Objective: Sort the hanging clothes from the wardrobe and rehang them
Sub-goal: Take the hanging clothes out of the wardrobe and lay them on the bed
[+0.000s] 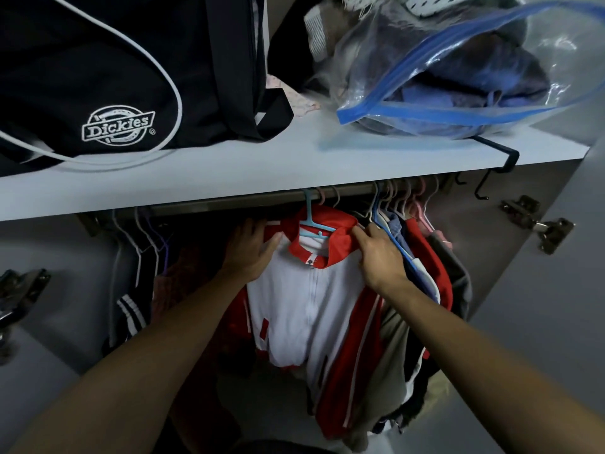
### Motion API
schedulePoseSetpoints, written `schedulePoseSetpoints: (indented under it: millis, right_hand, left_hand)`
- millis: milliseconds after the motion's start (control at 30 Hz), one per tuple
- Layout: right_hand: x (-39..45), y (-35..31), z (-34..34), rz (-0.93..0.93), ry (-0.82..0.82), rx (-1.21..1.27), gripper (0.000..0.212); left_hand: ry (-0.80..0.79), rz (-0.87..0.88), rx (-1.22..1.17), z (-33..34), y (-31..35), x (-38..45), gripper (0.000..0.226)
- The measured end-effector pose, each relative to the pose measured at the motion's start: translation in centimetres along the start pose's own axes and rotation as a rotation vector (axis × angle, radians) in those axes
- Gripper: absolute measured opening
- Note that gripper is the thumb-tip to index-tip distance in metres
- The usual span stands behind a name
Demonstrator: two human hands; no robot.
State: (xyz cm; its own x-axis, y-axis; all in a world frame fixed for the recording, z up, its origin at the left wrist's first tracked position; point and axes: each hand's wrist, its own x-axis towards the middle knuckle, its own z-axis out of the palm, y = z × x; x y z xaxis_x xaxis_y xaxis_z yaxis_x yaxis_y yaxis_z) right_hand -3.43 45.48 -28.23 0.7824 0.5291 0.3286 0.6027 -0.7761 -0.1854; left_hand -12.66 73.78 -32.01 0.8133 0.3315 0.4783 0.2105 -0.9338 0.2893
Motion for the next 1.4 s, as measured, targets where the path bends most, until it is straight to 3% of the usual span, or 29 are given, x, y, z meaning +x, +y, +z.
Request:
schedulePoseSetpoints:
  millis: [233,400,567,700,900,1067,1233,1400]
  right_hand:
    - [0.0,0.3,-0.5,-0.007,-0.002,0.010,0.063]
    - [0.0,0.7,-1.4,-0.008,-0.018,0.044,0.062]
    - [-0.1,0.8,-2.2,0.015,-0.045,0.204,0.038]
    - [0.0,0.8,-2.7,-0.001,0.023,0.266,0.034]
    - [1.6,0.0,-4.5,0.055,0.181,0.255,0.026]
    - [1.0,0.4,-5.8,0.036,0.173,0.284,0.026]
    - [-1.9,1.7,-6.8,0.031,0.130,0.326,0.026]
    - [-5.1,3.2,-8.6,0.001,0.084,0.356,0.030]
  left_hand:
    - [0.006,-0.047,0.047,-1.3,-0.4,-1.0,0.073]
    - [-0.079,-0.149,0.066,-2.7,-1.2,-2.5,0.074]
    - [0.036,-0.161,-0.014,-3.1,-1.4,-3.1,0.042]
    - [0.152,-0.185,-0.063,-4.0,-1.1,-3.5,0.054]
    - [0.247,-0.220,-0.057,-6.7,0.1,-1.9,0.053]
    - [0.186,-0.218,-0.072,-8.0,1.1,-2.2,0.041]
    - [0.108,-0.219,-0.116,-9.2,3.2,-4.9,0.058]
    - [0.061,-0.243,-0.130,-10.6,6.2,-7.9,0.052]
